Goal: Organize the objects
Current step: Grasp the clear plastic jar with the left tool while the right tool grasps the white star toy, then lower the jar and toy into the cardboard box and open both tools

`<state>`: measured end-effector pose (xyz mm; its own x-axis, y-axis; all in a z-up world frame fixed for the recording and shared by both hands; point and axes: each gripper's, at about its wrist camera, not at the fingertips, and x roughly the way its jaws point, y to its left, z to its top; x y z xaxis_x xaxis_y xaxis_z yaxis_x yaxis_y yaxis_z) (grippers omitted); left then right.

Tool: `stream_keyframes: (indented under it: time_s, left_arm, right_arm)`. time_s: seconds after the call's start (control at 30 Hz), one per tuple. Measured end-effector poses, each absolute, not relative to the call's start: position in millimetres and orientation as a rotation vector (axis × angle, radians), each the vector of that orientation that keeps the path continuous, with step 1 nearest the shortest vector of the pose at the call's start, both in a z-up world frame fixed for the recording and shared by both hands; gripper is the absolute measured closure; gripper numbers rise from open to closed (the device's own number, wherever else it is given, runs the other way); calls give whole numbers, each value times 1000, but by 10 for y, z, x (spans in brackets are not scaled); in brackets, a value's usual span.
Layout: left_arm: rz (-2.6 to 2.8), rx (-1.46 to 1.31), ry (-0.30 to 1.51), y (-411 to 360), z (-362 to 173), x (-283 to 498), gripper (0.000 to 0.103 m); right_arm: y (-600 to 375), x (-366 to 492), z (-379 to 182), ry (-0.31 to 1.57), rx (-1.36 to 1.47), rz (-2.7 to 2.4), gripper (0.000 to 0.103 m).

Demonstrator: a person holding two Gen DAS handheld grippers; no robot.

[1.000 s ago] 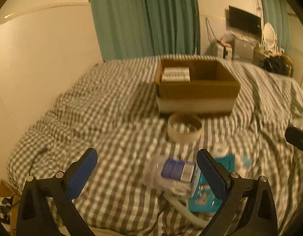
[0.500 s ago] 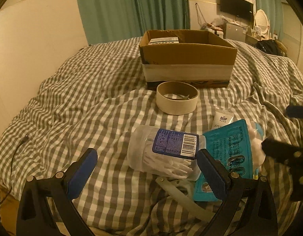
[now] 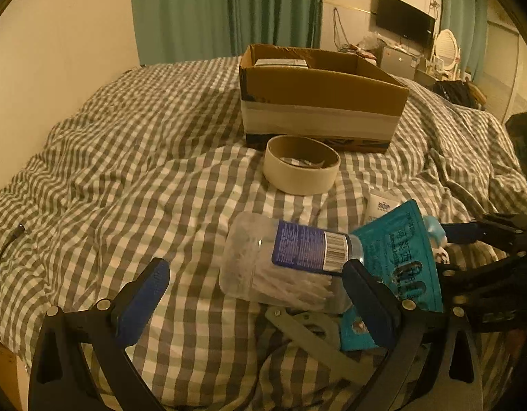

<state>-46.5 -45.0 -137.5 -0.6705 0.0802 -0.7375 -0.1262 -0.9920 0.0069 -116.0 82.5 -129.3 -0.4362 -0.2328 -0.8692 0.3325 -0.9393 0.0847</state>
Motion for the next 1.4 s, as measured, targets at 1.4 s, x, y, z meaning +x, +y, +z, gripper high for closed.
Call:
stream_keyframes:
  time_s: [1.4]
  left_arm:
    - [2801,-1120,-14,-340,-514,-1062,10]
  right_arm:
    - [1398,-1272,-28,110,1053,-2656,45]
